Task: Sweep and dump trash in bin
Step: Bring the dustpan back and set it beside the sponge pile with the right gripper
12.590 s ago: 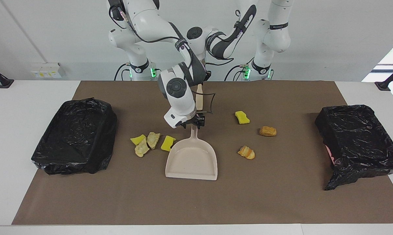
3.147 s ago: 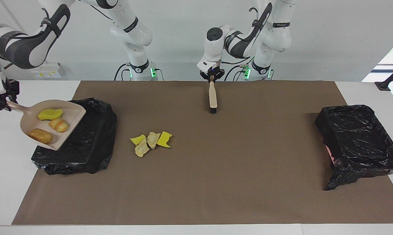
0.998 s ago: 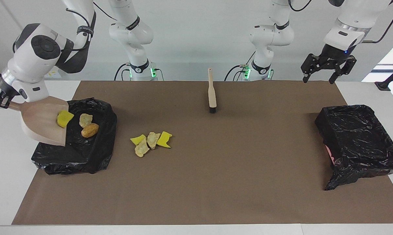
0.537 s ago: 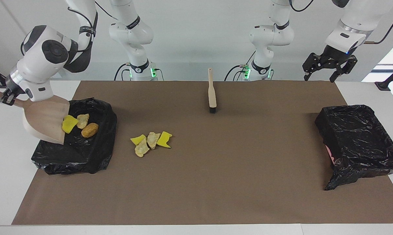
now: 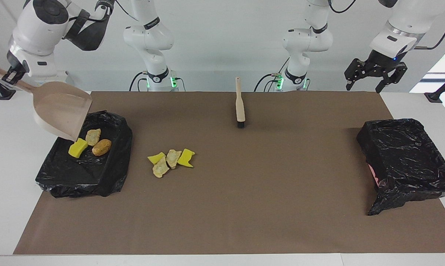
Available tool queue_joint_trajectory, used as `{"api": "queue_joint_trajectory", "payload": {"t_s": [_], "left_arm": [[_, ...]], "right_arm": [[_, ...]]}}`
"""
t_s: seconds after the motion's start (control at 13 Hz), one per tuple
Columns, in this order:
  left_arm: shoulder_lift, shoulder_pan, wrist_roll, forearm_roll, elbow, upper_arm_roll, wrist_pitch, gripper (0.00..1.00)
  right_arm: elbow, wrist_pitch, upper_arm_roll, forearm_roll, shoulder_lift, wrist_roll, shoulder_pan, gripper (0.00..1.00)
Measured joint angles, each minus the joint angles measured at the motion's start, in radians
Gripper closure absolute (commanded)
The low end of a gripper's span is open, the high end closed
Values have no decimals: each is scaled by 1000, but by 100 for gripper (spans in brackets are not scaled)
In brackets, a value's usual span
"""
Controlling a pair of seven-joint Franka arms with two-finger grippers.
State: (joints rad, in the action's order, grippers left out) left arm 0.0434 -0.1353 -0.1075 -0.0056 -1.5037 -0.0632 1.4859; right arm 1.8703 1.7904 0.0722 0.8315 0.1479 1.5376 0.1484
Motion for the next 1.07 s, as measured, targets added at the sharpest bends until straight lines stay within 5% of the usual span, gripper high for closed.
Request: {"api": "queue_joint_trajectory", "payload": {"t_s": [0.46, 0.84, 1.07], "left_arm": [[0, 0, -3, 0, 2, -1, -14, 0], [0, 0, -4, 0, 3, 1, -21, 0], [0, 0, -4, 0, 3, 1, -24, 0]], "right_arm": [[6, -175, -75, -243, 1, -416, -122, 100], [11, -198, -80, -433, -7, -856, -299, 100], [-40, -202, -84, -567, -81, -1184, -412, 100]]}}
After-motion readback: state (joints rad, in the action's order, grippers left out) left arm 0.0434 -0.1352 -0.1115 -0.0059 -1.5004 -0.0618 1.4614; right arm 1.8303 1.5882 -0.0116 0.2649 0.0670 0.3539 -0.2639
